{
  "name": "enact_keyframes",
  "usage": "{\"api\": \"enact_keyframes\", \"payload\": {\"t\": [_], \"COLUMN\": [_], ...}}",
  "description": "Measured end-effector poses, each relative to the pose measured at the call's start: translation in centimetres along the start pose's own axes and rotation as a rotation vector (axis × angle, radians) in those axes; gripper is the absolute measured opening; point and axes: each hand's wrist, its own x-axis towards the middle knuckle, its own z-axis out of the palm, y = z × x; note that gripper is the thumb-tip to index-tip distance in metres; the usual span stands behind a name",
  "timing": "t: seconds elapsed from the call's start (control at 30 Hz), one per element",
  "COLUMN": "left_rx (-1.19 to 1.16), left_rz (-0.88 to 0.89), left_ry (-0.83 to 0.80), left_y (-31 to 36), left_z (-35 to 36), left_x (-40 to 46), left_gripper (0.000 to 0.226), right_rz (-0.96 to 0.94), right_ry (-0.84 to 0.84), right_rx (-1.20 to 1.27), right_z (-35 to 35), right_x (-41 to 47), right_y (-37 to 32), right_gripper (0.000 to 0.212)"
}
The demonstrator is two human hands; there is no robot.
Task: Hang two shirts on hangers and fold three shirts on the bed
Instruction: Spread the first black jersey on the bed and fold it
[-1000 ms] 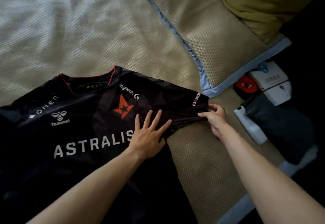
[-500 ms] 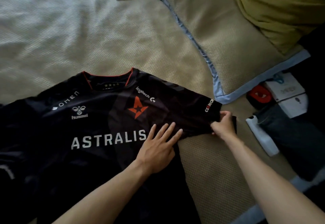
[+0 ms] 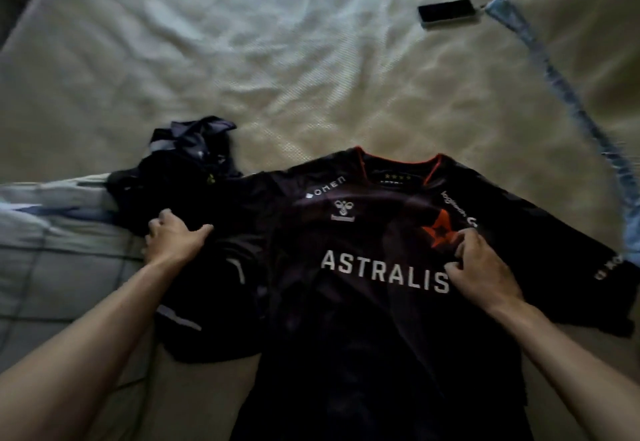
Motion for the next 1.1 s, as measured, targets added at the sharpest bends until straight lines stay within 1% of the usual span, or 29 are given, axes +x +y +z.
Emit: {"api": "enact_keyframes", "payload": {"t": [0.07,0.13,0.2,0.37,0.4,0.43,0.5,0.53,0.57,0.63,0.67,0.7,0.73,0.77,0.83,0.87,0.9,0.93,0.97,1.0,1.03,1.1], "left_rx": [-0.179,-0.327,-0.360,-0.377,-0.396,-0.423,-0.541,-0.608,-0.686,-0.902,-0.995,-1.056,-1.042,-1.005,-0.925,-0.878,-0.801,-0.701,-0.609,-0.556,-0.538,-0.516], "left_rz": [-0.074,-0.077,-0.006,0.171,0.222,0.267,0.338,0.364,0.376,0.329,0.300,0.317,0.367,0.433,0.580,0.667,0.761,0.853,0.925,0.958,0.960,0.980], "left_ry": [-0.087,-0.081,-0.049,-0.169,-0.144,-0.067,0.123,0.152,0.118,-0.051,-0.138,-0.223,-0.280,-0.327,-0.418,-0.461,-0.483,-0.481,-0.466,-0.478,-0.546,-0.704], "left_y": [-1.8,-2.9,-3.1,-1.8,-1.4,-0.9,0.3,1.1,1.8,3.3,4.1,5.2,6.3,7.6,10.9,12.8,14.6,16.4,18.2,19.9,21.5,23.9], "left_z": [0.4,1.0,1.2,1.3,1.4,1.3,0.9,0.5,0.0,-1.0,-1.6,-2.1,-2.4,-2.5,-1.9,-1.3,-0.3,0.8,1.7,2.4,3.0,3.4], "left_x": [1.6,2.4,2.5,1.4,1.3,1.3,1.4,1.3,1.0,-0.3,-1.3,-2.5,-3.9,-5.5,-9.3,-11.3,-13.1,-14.8,-16.3,-17.5,-18.7,-20.9], "left_gripper": [0.096,0.089,0.068,0.023,0.013,0.010,0.012,0.013,0.015,0.019,0.018,0.018,0.020,0.021,0.021,0.020,0.015,0.010,0.008,0.007,0.006,0.006], "right_rz": [-0.077,-0.139,-0.190,-0.239,-0.246,-0.251,-0.262,-0.261,-0.254,-0.226,-0.198,-0.165,-0.141,-0.141,-0.181,-0.202,-0.209,-0.192,-0.149,-0.075,0.028,0.238], "right_ry": [-0.076,-0.140,-0.179,-0.269,-0.284,-0.300,-0.323,-0.334,-0.339,-0.325,-0.297,-0.269,-0.256,-0.278,-0.394,-0.403,-0.337,-0.209,-0.094,-0.028,-0.017,-0.074], "right_rx": [0.082,0.135,0.170,0.213,0.228,0.243,0.259,0.266,0.280,0.349,0.423,0.526,0.638,0.750,0.919,0.992,1.064,1.117,1.199,1.302,1.422,1.595], "right_z": [1.8,3.6,4.9,7.2,7.6,7.8,8.0,8.1,8.0,7.7,7.4,6.9,6.3,5.5,3.9,3.2,2.5,1.9,1.3,0.8,0.1,-0.6], "right_x": [-0.3,-0.9,-1.5,-2.8,-3.0,-3.3,-3.9,-4.1,-4.3,-4.4,-4.5,-4.5,-4.5,-4.4,-4.1,-4.0,-3.8,-3.6,-3.4,-3.5,-3.8,-4.6], "right_y": [-4.3,-7.8,-10.6,-14.6,-15.1,-15.4,-15.8,-15.7,-15.8,-15.9,-16.1,-16.4,-16.6,-17.0,-17.6,-17.7,-17.6,-17.0,-16.0,-14.7,-13.3,-9.7], "right_gripper": [0.032,0.029,0.027,0.023,0.023,0.022,0.021,0.021,0.021,0.023,0.026,0.031,0.039,0.051,0.083,0.095,0.098,0.093,0.083,0.072,0.061,0.040]}}
